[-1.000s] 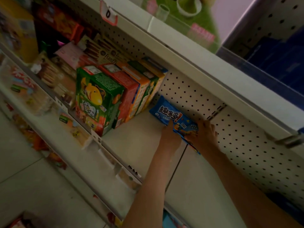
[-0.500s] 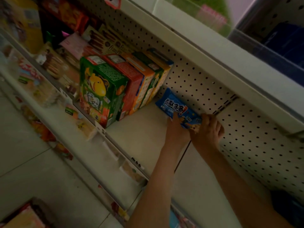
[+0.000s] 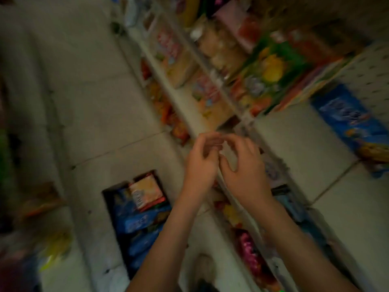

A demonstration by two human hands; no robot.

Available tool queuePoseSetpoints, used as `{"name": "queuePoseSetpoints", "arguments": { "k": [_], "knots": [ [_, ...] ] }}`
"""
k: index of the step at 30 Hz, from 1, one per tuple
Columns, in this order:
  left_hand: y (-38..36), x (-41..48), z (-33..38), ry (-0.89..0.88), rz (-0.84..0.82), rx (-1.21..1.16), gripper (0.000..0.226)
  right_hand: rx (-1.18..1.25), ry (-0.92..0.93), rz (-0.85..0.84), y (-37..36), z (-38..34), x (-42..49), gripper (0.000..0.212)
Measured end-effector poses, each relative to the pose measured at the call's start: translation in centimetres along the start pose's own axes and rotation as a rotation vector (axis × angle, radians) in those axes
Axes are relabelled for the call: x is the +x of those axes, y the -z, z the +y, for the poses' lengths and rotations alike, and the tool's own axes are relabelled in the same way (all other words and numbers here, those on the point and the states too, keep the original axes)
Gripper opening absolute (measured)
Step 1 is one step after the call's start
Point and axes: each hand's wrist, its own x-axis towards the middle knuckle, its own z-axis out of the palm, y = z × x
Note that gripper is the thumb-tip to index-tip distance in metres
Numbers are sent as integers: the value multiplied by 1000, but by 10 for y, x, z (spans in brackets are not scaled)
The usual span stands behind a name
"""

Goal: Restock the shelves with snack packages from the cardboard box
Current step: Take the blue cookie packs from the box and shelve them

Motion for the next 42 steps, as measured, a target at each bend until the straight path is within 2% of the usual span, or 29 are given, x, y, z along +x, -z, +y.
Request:
{"name": "queuePoseSetpoints", "arguments": {
  "k": [2, 9, 12, 14, 16, 19, 21, 22, 27, 31, 35, 38, 42],
  "knots": [
    [48, -13, -39, 83, 150, 63, 32, 38, 30, -123, -60, -12, -15, 41],
    [158, -70, -222, 538, 367, 415, 19, -19, -90, -740, -259, 49, -86, 50],
    [184, -87, -298, 726, 402, 425, 17, -129, -100, -960, -332, 87, -112, 57],
    [194, -98, -333, 834, 444, 388, 16, -156, -96, -1041, -366, 104, -126, 59],
    [200, -105, -366, 920, 504, 290, 20, -152, -39, -1058, -397, 117, -140, 60],
    [207, -110, -410, 1025, 600, 56, 33, -195, 66, -1082, -432, 129, -154, 74],
    [210, -108, -423, 1083, 652, -94, 14, -298, 158, -1055, -446, 133, -156, 76],
    [210, -105, -425, 1097, 662, -152, 7, -340, 198, -1031, -451, 133, -156, 72],
    [204, -91, -423, 1130, 698, -354, 34, -405, 362, -985, -460, 135, -152, 49],
    [203, -84, -417, 1183, 740, -438, 18, -326, 299, -1086, -466, 131, -146, 40],
    [208, -83, -410, 1210, 779, -400, 23, -286, 301, -1195, -461, 125, -137, 44],
    [208, -83, -395, 1209, 796, -348, 18, -296, 345, -1182, -447, 119, -134, 41],
    [203, -85, -366, 1187, 756, -346, 15, -250, 311, -1152, -414, 104, -122, 38]
  ]
}}
